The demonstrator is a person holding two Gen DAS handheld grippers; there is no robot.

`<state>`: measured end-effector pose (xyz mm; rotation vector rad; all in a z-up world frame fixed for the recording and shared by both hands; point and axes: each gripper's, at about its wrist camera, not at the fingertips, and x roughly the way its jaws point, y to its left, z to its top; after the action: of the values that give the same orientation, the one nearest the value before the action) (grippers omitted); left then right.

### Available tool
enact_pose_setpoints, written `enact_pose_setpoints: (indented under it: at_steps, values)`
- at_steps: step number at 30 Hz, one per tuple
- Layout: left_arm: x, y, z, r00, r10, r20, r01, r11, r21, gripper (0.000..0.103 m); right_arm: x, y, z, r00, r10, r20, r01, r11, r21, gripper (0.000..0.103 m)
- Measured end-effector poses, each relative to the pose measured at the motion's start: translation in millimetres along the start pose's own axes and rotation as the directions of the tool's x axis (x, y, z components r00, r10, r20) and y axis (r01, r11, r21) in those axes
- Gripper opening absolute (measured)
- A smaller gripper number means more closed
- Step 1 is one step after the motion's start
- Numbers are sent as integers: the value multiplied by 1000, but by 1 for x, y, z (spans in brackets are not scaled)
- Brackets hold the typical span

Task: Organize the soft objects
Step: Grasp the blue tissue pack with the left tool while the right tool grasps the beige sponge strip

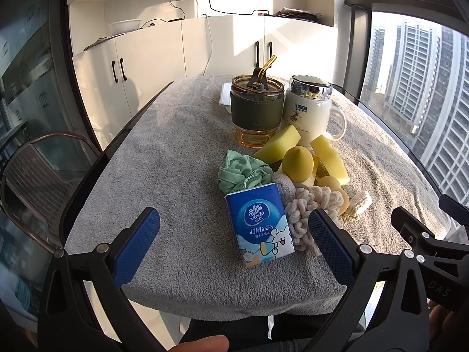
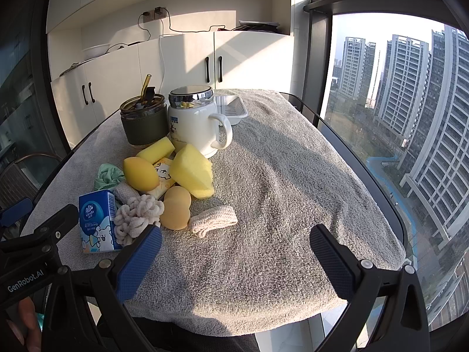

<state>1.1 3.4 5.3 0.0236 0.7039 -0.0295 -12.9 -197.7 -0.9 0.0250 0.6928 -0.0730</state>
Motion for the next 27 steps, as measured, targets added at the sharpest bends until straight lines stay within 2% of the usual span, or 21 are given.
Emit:
enact_pose_setpoints:
  at_steps: [7, 15, 20, 27]
  values:
    - [0, 0, 2, 1000, -8, 0, 8, 1000, 4, 103, 0, 0, 0, 1000, 0, 0, 0, 1000, 0, 103]
    - [5, 5, 0, 998, -62, -11, 62, 998, 21, 103, 7, -3, 1, 1000, 9, -10, -9, 1000, 1, 103]
    - [14, 13, -10, 995, -81, -54, 83, 996, 35, 103, 14, -8, 3, 999, 50, -14, -50, 999, -2, 103]
    - [35, 8, -21, 981, -156, -118, 165, 984, 68, 103, 49, -4, -3, 986, 129, -107, -134, 990, -40, 103]
